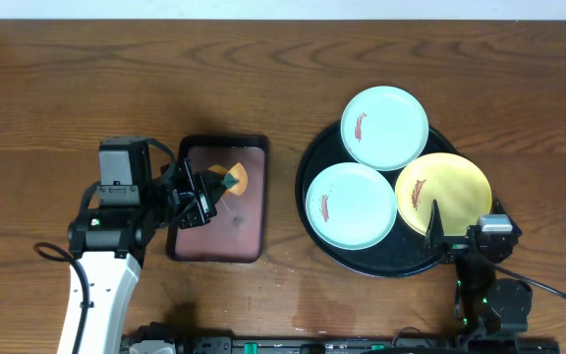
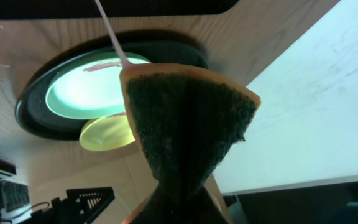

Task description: Clean dirty plates on tray and stack at the side

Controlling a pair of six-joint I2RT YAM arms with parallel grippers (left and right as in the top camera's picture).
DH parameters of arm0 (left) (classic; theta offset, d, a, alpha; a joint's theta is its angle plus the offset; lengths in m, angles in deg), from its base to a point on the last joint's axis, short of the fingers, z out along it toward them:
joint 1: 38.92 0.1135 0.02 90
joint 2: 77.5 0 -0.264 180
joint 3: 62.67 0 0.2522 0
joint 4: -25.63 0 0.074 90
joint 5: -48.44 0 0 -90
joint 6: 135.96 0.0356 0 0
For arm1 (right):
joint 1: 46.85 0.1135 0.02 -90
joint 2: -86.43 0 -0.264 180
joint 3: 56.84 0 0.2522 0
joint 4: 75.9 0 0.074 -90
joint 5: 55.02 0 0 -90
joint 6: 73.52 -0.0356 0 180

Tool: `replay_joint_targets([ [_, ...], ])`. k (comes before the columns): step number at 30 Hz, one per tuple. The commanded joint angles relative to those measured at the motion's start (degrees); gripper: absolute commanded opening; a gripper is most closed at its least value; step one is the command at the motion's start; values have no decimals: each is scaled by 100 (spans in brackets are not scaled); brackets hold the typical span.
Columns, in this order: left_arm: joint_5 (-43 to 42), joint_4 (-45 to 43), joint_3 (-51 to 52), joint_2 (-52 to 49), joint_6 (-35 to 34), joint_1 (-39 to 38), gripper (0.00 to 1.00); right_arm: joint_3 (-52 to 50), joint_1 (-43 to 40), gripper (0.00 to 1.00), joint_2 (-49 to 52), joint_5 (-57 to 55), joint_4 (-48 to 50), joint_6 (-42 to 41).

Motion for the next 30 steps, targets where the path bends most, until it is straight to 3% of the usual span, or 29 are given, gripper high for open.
replay_joint_targets([
  [1,-223,-153,-107,39,-87,48,7,-24,-20,99,-20,-37,-7,44],
  [30,-155,-437,-107,42,-85,48,8,-24,-20,99,-20,-37,-7,44],
])
